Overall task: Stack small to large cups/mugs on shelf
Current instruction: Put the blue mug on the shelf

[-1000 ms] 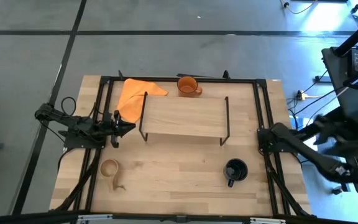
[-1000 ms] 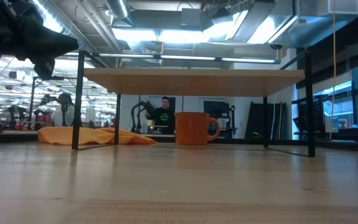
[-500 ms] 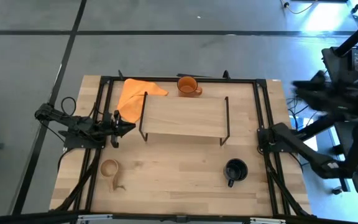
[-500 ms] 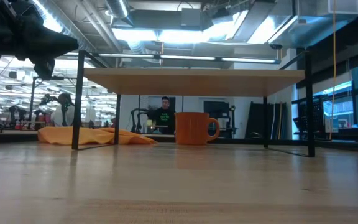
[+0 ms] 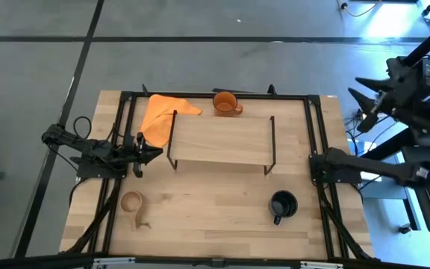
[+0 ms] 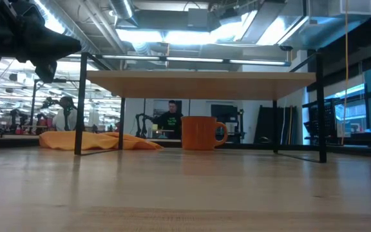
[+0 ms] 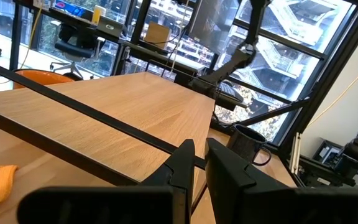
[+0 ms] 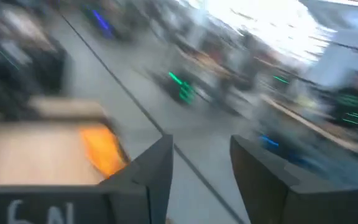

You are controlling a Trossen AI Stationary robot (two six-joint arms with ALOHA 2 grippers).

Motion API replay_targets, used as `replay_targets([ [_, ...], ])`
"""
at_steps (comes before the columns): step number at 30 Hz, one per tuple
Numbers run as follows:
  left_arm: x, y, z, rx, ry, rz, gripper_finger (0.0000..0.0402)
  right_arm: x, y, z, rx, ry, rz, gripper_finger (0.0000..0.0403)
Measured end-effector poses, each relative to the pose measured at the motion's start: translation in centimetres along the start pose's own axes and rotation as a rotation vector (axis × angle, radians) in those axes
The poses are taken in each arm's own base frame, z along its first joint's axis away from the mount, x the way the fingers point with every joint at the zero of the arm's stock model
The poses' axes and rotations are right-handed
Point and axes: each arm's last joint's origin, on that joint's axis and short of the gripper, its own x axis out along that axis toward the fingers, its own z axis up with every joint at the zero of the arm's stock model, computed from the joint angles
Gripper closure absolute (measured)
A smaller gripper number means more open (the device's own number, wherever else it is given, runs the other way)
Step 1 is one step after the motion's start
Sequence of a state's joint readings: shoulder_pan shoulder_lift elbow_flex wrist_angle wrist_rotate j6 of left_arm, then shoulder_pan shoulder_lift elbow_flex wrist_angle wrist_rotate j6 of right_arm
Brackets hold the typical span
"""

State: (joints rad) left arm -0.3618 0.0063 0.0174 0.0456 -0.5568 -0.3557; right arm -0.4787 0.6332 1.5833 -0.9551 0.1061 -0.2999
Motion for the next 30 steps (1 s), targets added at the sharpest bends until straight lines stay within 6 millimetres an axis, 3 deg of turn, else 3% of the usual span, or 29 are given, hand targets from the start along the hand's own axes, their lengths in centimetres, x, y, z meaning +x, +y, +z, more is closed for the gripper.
replay_targets([
  [4,0.0,0.0,0.0,0.000,0.000,0.000,0.0370,3.3,1.7,0.4,0.245,-0.128,0.444,0.0242],
  [8,0.0,0.0,0.0,0.000,0.000,0.000,0.0370,8.0,5.3,-2.9,0.485,0.036,0.866,0.0242],
  [11,0.0,0.0,0.0,0.000,0.000,0.000,0.0370,9.7,7.7,-5.7,0.705,0.071,1.100,0.0242],
  [16,0.0,0.0,0.0,0.001,0.000,0.000,0.0370,7.8,9.6,-8.7,0.999,-0.168,1.181,0.0242],
  [21,0.0,0.0,0.0,0.000,0.000,0.000,0.0370,6.1,12.7,-13.3,1.191,-0.067,1.285,0.0242],
  [26,0.0,0.0,0.0,0.001,0.001,0.000,0.0370,3.7,14.4,-13.5,1.279,-0.049,1.404,0.0242],
  [30,0.0,0.0,0.0,0.000,0.000,0.000,0.0370,2.0,15.4,-11.7,1.134,0.053,1.380,0.0249],
])
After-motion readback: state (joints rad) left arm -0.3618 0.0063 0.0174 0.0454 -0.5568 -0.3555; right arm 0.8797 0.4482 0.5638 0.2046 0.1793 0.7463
